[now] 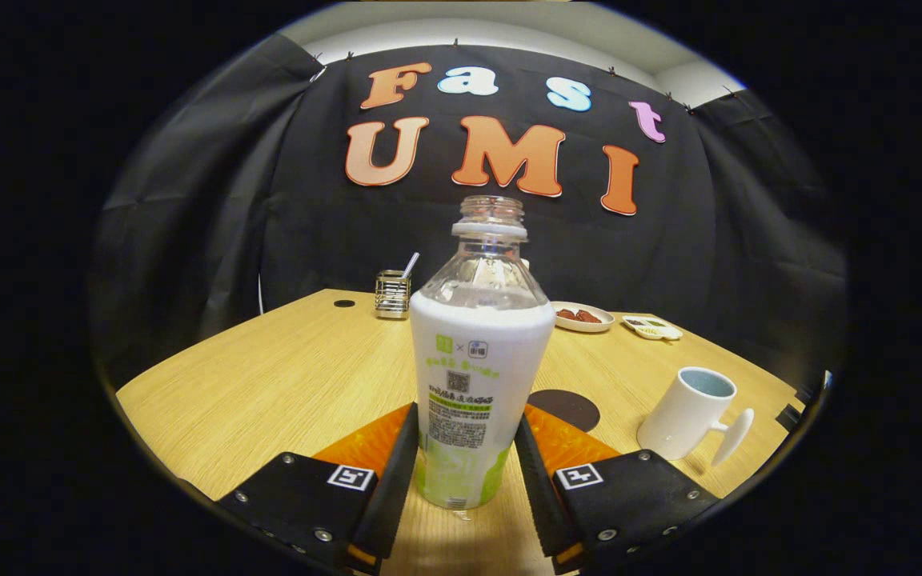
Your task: Take the bottle from table, then pour the juice into the cup, finally place the bottle on the coaster
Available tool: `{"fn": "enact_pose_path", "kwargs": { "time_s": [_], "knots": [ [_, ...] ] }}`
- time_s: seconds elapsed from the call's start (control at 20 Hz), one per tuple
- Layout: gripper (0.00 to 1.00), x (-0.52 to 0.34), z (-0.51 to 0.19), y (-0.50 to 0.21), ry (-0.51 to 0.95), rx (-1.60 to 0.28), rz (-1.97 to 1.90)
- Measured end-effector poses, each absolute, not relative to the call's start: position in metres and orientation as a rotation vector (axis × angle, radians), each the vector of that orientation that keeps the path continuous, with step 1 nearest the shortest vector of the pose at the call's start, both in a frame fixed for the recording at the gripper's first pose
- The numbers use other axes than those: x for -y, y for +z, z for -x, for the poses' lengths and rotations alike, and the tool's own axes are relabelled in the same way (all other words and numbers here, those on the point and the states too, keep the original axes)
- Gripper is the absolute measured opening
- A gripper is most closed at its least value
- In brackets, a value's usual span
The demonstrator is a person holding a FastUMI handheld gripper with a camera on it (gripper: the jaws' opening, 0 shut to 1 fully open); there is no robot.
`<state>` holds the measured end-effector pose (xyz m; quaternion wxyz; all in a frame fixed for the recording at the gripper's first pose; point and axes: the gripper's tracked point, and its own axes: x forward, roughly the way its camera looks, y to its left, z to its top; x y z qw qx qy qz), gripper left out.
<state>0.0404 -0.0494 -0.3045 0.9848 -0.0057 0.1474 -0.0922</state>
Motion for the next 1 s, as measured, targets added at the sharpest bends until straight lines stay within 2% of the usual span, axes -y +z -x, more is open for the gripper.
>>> {"fn": "enact_pose_path", "kwargs": {
  "time_s": [0.25, 0.55, 1.0],
  "knots": [
    [0.59, 0.048, -0.046, -0.303, -0.153, -0.278, -0.078],
    [0.58, 0.041, -0.052, -0.273, -0.059, -0.19, -0.375],
    [0.58, 0.056, -0.07, -0.25, -0.03, -0.13, -0.748]
  ]
}}
